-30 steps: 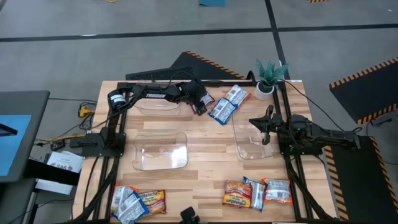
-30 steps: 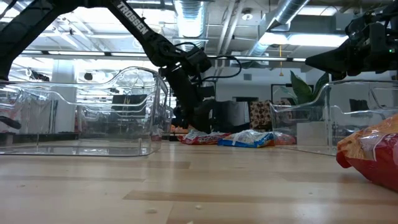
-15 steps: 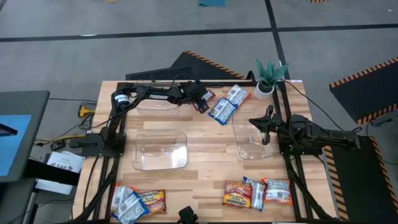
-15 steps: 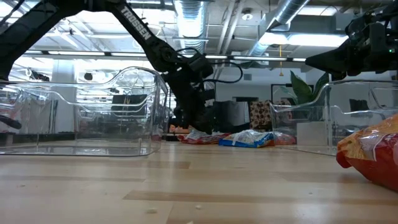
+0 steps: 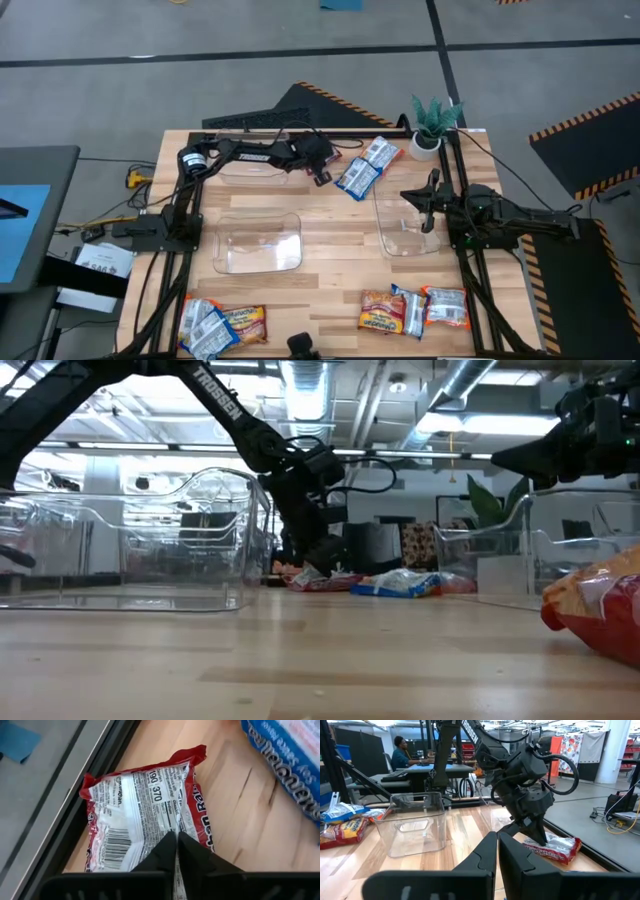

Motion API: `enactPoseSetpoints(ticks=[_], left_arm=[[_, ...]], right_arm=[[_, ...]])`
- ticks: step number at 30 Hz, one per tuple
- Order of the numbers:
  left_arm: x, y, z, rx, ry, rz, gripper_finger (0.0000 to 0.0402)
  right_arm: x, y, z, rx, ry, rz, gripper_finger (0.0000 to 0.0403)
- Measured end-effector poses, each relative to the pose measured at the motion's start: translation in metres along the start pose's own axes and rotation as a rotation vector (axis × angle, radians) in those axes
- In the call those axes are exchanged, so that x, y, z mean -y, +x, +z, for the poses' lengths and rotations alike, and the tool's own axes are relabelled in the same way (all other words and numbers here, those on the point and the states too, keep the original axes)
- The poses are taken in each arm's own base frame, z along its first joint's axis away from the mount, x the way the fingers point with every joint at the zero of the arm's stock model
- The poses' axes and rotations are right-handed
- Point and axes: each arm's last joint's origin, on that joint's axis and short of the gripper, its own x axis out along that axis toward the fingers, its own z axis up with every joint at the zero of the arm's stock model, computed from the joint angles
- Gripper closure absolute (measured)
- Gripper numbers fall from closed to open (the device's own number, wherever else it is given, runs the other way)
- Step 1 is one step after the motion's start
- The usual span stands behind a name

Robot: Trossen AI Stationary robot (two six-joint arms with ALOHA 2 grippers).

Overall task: Sort Maruchan noodles
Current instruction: Put the top red noodle pack into the top transparent bin

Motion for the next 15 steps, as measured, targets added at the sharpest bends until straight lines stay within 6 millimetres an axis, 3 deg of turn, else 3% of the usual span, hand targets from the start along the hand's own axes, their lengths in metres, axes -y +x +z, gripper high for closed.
enactPoseSetpoints(ticks=[8, 15], left_arm=[[0.015, -0.027, 0.015, 0.092, 0.055, -0.095, 0.0401], [0.051, -0.054, 0.025, 0.174, 0.164, -0.228, 0.0401]], right_arm=[[0.0, 0.0, 0.0, 0.0, 0.0, 0.0, 0.036], [0.0, 0.0, 0.0, 0.001, 0.0, 0.0, 0.036]])
